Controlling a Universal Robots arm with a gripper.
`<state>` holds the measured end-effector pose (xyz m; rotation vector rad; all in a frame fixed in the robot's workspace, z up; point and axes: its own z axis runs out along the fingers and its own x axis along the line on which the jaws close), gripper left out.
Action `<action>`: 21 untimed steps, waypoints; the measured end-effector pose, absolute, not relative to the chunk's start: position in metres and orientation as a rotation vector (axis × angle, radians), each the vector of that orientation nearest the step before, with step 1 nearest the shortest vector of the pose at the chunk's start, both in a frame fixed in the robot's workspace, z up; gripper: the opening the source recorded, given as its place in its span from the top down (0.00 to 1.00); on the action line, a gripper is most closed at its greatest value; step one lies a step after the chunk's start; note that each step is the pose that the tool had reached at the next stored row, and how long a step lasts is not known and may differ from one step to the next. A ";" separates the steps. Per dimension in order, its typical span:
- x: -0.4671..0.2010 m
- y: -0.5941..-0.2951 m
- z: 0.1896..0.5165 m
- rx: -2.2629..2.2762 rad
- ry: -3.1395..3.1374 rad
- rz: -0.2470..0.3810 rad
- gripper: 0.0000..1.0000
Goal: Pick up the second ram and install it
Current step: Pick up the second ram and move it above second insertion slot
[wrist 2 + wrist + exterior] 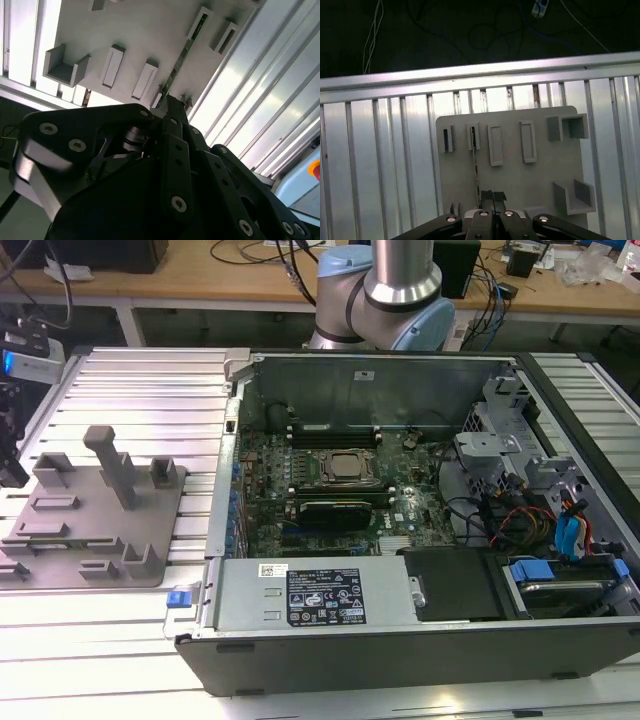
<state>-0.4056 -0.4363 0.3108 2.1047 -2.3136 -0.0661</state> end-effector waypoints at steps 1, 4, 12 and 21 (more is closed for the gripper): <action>-0.406 -0.436 0.311 2.105 -2.313 -0.066 0.92; -0.406 -0.436 0.308 2.105 -2.313 -0.066 0.92; -0.406 -0.436 0.305 2.109 -2.309 -0.066 0.92; -0.406 -0.437 0.290 2.117 -2.303 -0.066 0.92</action>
